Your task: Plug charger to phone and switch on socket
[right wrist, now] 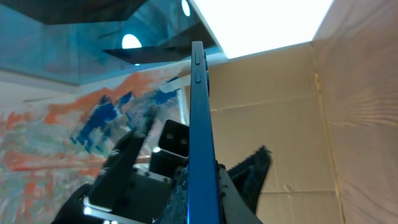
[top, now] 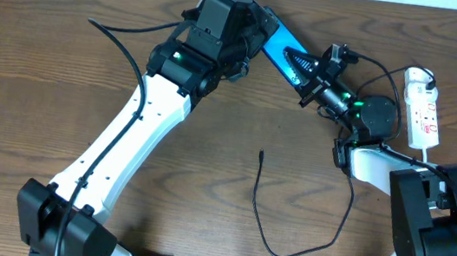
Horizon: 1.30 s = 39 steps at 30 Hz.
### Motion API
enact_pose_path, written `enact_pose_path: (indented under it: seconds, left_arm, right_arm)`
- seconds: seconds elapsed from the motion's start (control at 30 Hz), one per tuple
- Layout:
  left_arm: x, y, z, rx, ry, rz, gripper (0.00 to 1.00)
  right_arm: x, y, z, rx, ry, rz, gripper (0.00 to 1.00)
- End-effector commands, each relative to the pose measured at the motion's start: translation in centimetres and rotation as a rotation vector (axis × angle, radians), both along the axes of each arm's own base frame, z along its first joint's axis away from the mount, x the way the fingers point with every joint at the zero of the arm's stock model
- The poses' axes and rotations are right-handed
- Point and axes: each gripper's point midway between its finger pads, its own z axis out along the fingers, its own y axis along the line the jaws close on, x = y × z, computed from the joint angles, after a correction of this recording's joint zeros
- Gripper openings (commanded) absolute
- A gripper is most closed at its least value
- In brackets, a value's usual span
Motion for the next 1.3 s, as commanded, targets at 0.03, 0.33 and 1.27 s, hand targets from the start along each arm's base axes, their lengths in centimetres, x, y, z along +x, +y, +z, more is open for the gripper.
enact_pose_path:
  seconds: [0.03,0.33,1.27]
  left_arm:
    - [0.1,-0.2,-0.1,0.05,-0.032,-0.057,0.94]
    - [0.4,-1.9,0.1,0.023,-0.085,-0.155,0.94]
    - [2.3,-3.4,-1.5,-0.11,-0.062,-0.22,0.99]
  right_arm:
    - [0.4,-0.3,1.4,0.032,-0.033,-0.04,0.01]
    - [0.4,-0.3,1.4,0.031,-0.033,-0.039,0.01]
    - [1.1,-1.0,0.5,0.018,0.012,-0.057,0.01]
